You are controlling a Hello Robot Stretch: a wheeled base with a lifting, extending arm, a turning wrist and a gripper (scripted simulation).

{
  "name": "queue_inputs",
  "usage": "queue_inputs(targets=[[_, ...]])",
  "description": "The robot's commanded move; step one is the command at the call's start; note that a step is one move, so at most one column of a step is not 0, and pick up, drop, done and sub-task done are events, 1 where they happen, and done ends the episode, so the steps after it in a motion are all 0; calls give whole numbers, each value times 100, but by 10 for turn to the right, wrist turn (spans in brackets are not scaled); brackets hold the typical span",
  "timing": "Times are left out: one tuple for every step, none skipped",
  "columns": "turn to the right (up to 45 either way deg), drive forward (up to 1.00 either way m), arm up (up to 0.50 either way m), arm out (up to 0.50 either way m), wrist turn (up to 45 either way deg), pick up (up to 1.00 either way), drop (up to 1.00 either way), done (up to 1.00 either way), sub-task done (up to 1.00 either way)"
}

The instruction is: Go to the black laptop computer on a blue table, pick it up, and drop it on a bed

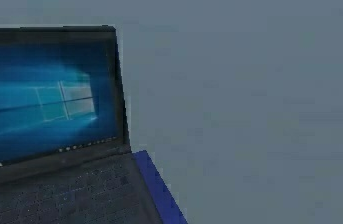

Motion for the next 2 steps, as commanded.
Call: queue_inputs(targets=[[-180,0,0,0,0,0,0,0,0],[210,0,0,0,0,0,0,0,0]])
